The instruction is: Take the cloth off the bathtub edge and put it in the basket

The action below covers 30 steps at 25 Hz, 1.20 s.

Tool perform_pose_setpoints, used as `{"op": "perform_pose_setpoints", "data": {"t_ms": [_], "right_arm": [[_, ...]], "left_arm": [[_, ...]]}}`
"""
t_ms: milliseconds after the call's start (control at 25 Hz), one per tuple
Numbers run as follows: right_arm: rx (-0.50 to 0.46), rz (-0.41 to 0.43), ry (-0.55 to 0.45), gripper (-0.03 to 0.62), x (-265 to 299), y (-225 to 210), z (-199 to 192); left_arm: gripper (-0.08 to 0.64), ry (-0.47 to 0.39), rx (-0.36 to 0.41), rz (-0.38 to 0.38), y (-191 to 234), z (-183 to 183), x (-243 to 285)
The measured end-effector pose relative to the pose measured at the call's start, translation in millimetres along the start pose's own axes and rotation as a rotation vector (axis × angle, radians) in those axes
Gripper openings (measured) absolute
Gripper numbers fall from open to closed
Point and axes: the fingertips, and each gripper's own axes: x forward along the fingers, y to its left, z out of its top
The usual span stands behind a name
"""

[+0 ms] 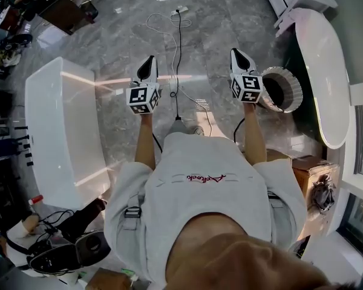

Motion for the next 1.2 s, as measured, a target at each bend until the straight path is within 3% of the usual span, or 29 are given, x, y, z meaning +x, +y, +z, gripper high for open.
{"op": "perform_pose_setpoints", "data": {"t_ms": [680,1200], "right_arm": [[0.010,-0.022,0.000,0.007,3.7,-20.9,-11.3],[-0.006,-0.001,0.003,0.007,72.8,-26.5,-7.6]], "left_arm": [[0.000,0.008,0.007,-0.017,-10.3,-8.4,22.7],[0.000,0.004,-0.010,0.000,28.1,-15.9,73.7]]}}
